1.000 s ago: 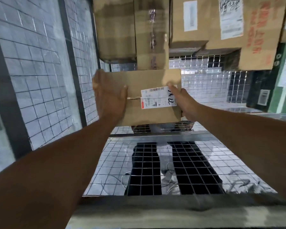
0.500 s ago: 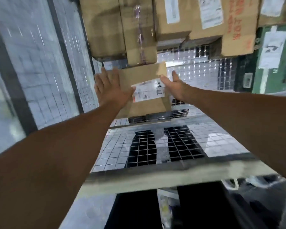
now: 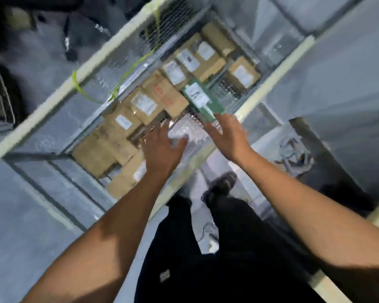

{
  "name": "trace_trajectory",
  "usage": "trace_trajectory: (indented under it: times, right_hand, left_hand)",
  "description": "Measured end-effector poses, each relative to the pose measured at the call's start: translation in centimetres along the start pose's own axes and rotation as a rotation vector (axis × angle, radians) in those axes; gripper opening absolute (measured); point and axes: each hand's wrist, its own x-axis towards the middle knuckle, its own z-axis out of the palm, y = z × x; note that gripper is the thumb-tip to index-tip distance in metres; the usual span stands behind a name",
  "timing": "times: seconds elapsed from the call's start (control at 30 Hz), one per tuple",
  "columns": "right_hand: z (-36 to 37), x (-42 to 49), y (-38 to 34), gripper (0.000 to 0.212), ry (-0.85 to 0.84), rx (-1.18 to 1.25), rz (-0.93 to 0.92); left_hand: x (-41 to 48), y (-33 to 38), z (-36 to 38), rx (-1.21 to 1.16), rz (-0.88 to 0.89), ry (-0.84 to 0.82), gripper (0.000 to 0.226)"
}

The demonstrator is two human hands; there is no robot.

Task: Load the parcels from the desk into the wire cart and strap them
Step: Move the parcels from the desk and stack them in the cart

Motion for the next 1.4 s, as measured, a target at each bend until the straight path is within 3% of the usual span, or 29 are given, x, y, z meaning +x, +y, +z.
trace_trajectory:
  times: [0.2,0.4,0.63,0.83,1.0,1.13,1.23,1.33,1.4]
  right_hand:
    - [-13.3,-7.8,12.8,0.074,0.316,0.029,0.187]
    - [-23.4,-16.0,27.8,0.075,0.615,0.209,0.488]
    - [-27.0,-24.2,44.6,0.074,0.931,0.351,0.754]
    - [-27.4,-24.5,54.9,0.072,0.991,0.348,0.919]
    - [-29.2,-23.4,59.6,0.071,1.361,0.73,0.884]
    - [-28.9,-22.7,62.1,0.064,1.503,0.78,0.915]
    - [-28.5,-22.0,62.7,0.053,1.702,1.162,0.796]
    - [-29.3,-22.1,62.6,0.045,1.781,1.314,0.726]
    - [-30.8,-22.7,63.0,0.045,1.7,1.392,0.678]
  left_hand:
    - [-2.5,17.7,3.6,0.061,0.337,-0.131,0.079]
    - [-7.4,35.8,15.3,0.184,0.661,-0.344,0.103]
    - [-14.2,49.6,29.6,0.262,0.967,-0.622,0.085]
    - [-17.9,58.6,38.9,0.206,0.981,-0.675,0.072]
    - [-20.0,65.9,44.9,0.061,1.025,-0.697,0.075]
    - [-22.6,68.9,48.9,0.125,1.187,-0.741,0.064]
    - [-23.5,69.3,50.7,0.117,1.161,-0.74,0.055]
    - [-24.0,69.6,51.8,0.07,1.152,-0.66,0.047]
    - [-24.4,69.8,52.2,0.059,1.128,-0.641,0.04]
